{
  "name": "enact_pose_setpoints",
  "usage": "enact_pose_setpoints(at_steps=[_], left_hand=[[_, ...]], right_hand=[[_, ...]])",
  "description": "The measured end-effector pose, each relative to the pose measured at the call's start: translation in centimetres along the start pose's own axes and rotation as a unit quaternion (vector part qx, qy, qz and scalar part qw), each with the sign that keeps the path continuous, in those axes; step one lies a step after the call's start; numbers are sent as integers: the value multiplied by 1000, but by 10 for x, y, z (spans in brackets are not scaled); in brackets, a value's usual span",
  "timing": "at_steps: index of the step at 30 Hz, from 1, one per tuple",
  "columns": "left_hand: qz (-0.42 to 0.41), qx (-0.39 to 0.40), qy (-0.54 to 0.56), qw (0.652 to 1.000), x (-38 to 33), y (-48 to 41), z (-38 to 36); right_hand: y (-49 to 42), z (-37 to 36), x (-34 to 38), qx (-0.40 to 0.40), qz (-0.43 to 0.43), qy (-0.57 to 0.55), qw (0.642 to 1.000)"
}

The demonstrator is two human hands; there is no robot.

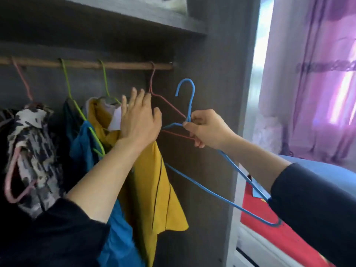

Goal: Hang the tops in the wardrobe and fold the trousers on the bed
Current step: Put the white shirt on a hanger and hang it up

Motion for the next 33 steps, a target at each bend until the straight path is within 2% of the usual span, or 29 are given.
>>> enact_pose_setpoints(at_steps=[5,7,9,15,21,25,33], left_hand=[[-53,-32,127,990,-73,49,-38],[-79,-58,161,982,-114,69,-49],[-103,-48,177,978,-167,95,-63],[-139,90,226,960,-338,176,-122],[-186,216,240,928,-507,248,-174],[-228,280,241,901,-609,281,-207],[-310,381,194,849,-800,314,-282]], right_hand=[[82,50,-36,41,-21,-42,998],[122,71,-55,55,-48,-28,997],[175,99,-81,48,-88,-21,995],[345,185,-172,26,-212,11,977],[486,256,-252,-35,-321,19,946],[557,301,-305,-96,-383,13,919],[660,401,-415,-154,-470,34,869]])
Point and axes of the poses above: each hand's wrist, its own y-axis away from the middle knuckle, its own z-axis out of the back of the hand, x = y × z, the point moved 1 cm from there along -y, towards the middle knuckle, and after that the axes turned 13 degrees about x, right-handed, at the moved point
